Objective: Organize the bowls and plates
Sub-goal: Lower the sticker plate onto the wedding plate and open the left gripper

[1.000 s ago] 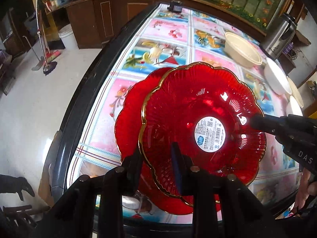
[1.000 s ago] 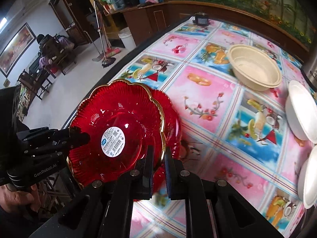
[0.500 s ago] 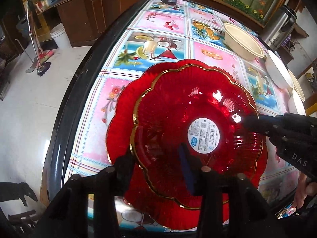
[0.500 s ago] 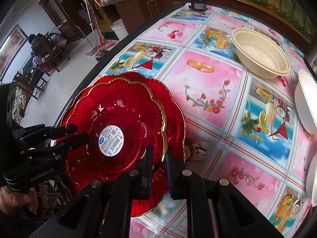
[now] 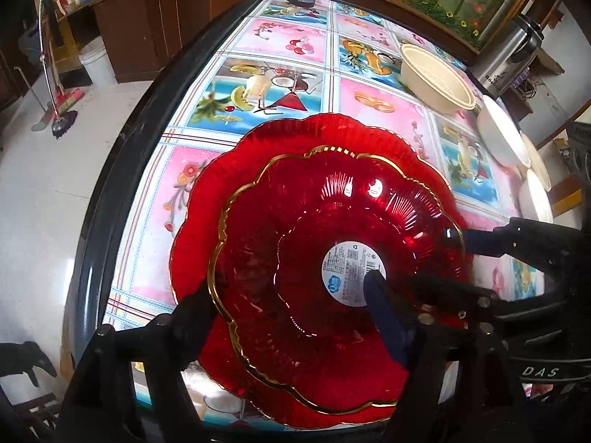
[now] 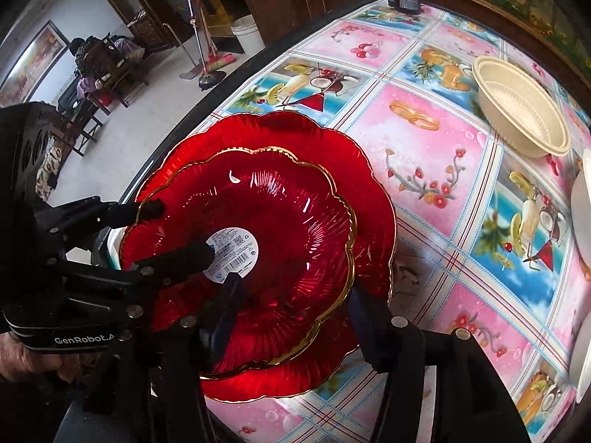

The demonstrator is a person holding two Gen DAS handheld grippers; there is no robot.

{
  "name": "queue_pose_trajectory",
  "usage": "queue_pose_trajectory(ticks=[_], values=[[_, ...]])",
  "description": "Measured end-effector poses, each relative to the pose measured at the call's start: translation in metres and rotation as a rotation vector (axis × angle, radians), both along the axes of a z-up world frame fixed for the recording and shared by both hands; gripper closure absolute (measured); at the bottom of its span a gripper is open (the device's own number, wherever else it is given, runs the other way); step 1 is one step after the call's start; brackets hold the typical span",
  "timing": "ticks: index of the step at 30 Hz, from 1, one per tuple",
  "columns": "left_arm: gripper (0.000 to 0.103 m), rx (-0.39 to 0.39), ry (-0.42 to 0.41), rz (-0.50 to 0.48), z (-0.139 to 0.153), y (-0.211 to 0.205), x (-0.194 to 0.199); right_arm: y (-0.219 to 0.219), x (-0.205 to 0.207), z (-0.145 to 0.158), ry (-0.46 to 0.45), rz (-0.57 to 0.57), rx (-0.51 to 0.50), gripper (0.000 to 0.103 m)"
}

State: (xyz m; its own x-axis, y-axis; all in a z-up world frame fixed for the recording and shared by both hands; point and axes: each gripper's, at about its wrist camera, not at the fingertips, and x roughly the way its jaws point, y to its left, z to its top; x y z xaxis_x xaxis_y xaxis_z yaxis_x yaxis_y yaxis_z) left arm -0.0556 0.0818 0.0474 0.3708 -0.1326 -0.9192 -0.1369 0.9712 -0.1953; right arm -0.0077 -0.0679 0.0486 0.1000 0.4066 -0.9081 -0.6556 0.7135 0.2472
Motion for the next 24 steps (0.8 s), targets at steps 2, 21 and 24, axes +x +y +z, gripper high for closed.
queue_pose_trajectory(ticks=[2,21,24], values=[[0.021,-0.006,0.009,0.010,0.000,0.001,0.001,0.000,-0.001,0.003,-0.005,0.005,-0.012,0.039],[0.013,0.034,-0.026,0.063,0.017,-0.004,-0.003,-0.029,-0.011,0.022,-0.007,-0.020,0.059,0.035],[0.013,0.053,-0.050,0.068,0.026,-0.008,-0.004,-0.042,-0.011,0.028,-0.010,-0.051,0.084,0.035]])
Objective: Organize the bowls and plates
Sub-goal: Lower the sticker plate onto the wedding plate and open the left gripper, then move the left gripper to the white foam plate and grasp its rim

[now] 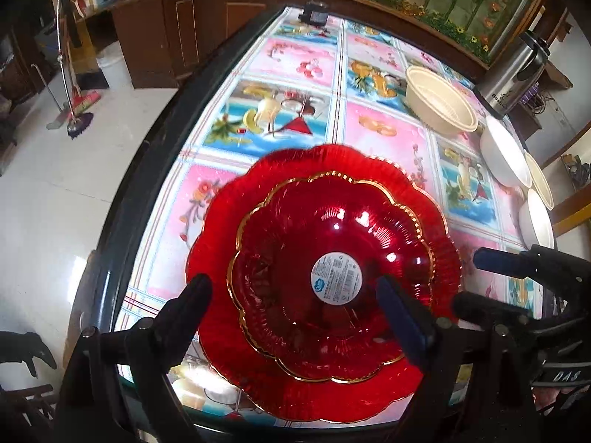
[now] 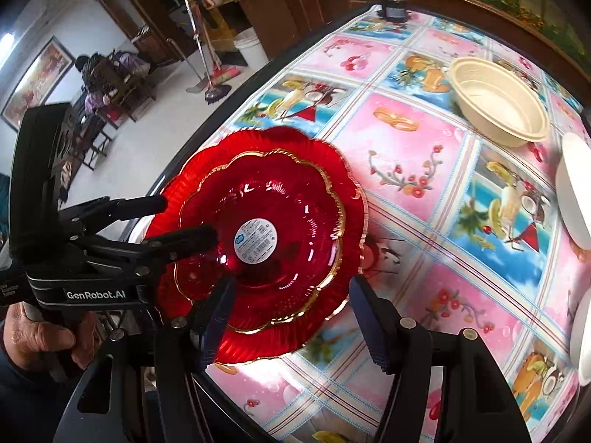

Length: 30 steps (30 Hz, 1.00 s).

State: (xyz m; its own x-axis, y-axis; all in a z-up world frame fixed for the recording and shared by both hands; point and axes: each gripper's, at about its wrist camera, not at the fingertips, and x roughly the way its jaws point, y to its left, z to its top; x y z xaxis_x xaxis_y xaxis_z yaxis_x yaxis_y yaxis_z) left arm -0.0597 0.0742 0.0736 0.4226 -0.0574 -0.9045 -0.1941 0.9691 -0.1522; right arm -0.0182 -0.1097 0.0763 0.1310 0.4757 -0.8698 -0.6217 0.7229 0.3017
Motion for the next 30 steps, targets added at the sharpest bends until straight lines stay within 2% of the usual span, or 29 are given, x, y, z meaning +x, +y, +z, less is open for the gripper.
queue_pose_trajectory(ticks=[5,10,22,30], values=[[0.013,0.026,-0.043,-0.023,0.017,-0.016,0.003,-0.030,0.004,0.006,0.006,-0.081,0.050,0.035],[0.013,0.044,-0.067,-0.109,0.028,-0.053,0.010,-0.064,0.007,0.006,0.023,-0.166,0.072,0.035],[0.013,0.032,-0.044,-0.313,0.028,-0.155,0.030,-0.169,0.011,0.010,0.028,-0.376,0.099,0.035],[0.013,0.008,-0.020,-0.409,0.019,-0.217,0.042,-0.248,0.010,0.012,0.018,-0.526,0.109,0.035]])
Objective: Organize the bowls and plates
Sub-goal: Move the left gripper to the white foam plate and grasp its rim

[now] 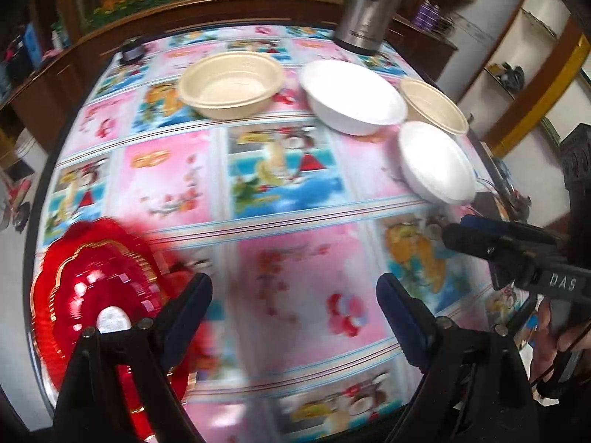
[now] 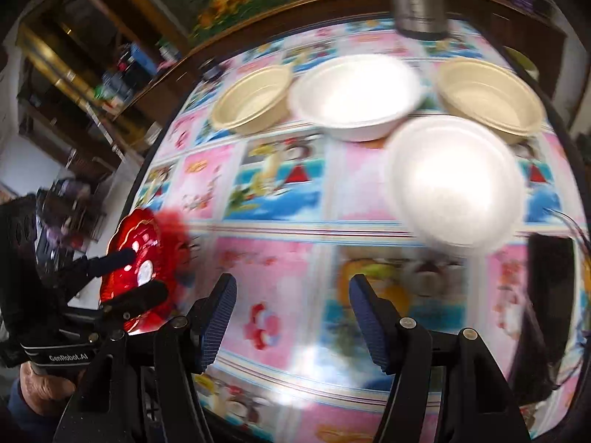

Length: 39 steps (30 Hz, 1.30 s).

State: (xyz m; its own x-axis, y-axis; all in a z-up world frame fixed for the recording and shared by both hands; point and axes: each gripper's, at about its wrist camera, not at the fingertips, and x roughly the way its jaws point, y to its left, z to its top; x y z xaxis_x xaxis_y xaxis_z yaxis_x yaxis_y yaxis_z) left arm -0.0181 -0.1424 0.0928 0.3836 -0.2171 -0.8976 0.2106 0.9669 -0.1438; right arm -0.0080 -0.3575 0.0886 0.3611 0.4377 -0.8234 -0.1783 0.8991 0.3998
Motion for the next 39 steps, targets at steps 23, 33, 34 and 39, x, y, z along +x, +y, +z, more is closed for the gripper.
queue_pose_trajectory(ticks=[23,33,34,39], values=[[0.041,-0.110,0.092,-0.074,-0.036,-0.127,0.105,-0.165,0.065,-0.020,0.038,-0.258,-0.035,0.065],[0.059,-0.100,0.117,-0.096,-0.058,-0.140,0.119,-0.154,0.081,-0.042,0.083,-0.213,-0.011,0.079],[0.059,-0.095,0.109,-0.102,-0.057,-0.140,0.118,-0.151,0.081,-0.042,0.079,-0.207,-0.021,0.082],[0.065,-0.079,0.091,-0.124,-0.049,-0.137,0.105,-0.135,0.078,-0.037,0.073,-0.161,-0.019,0.092]])
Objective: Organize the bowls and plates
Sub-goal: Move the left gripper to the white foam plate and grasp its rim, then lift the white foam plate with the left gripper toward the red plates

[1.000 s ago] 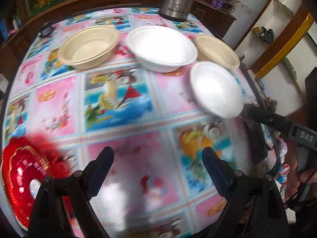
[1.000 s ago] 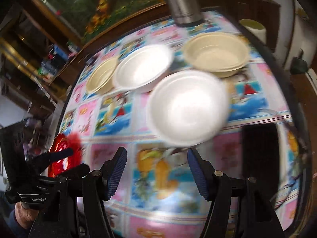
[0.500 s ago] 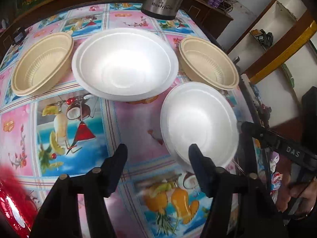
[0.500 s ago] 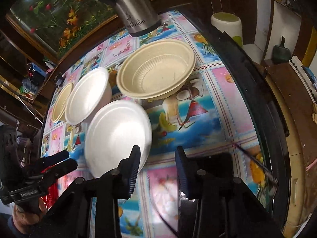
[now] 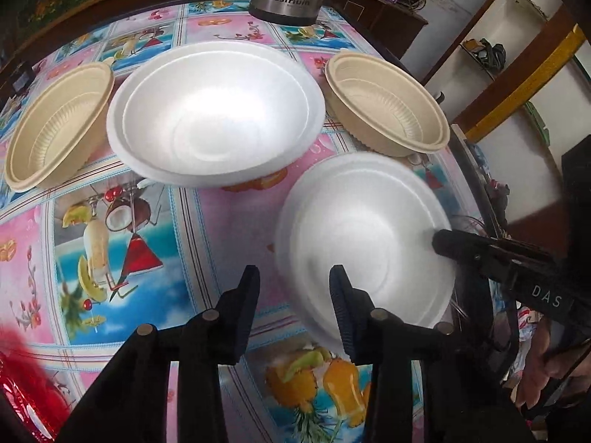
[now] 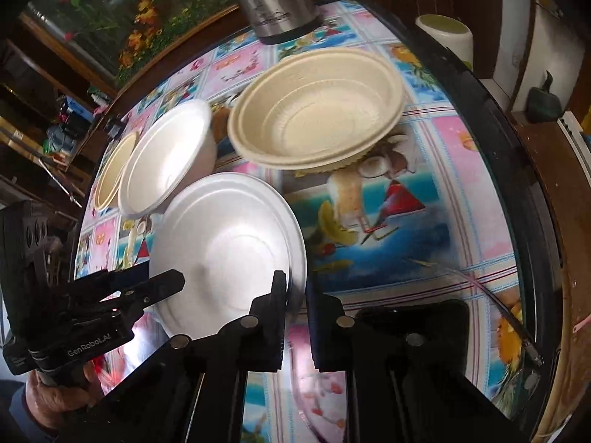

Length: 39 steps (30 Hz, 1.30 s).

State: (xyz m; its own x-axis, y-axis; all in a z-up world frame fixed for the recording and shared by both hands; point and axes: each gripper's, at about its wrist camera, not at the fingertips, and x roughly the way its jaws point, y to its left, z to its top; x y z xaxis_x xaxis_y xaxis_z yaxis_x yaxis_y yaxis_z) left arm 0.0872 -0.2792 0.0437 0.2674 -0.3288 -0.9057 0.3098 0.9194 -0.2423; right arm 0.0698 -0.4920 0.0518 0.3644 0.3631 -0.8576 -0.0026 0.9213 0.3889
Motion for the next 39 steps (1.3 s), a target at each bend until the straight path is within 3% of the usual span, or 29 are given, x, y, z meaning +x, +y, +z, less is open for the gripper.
queue_pose_trajectory(ticks=[4,15,25,28,30,39], values=[[0.065,0.018,-0.018,-0.001,0.006,0.011,-0.016,0.018,-0.008,0.004,0.007,0.047,0.008,0.092],[0.065,-0.023,0.029,0.084,0.002,0.073,-0.072,0.073,-0.046,-0.006,0.054,0.181,0.019,0.092],[0.065,-0.034,0.087,0.142,-0.015,0.103,-0.077,0.104,-0.056,-0.012,0.072,0.225,-0.016,0.091],[0.068,0.000,0.076,0.117,-0.015,0.100,-0.081,0.105,-0.057,-0.014,0.080,0.212,-0.019,0.091],[0.083,0.017,0.070,0.104,-0.014,0.098,-0.083,0.108,-0.059,-0.012,0.071,0.220,-0.030,0.091],[0.084,0.109,-0.025,0.072,0.003,0.095,-0.088,0.120,-0.063,-0.004,0.051,0.231,-0.014,0.092]])
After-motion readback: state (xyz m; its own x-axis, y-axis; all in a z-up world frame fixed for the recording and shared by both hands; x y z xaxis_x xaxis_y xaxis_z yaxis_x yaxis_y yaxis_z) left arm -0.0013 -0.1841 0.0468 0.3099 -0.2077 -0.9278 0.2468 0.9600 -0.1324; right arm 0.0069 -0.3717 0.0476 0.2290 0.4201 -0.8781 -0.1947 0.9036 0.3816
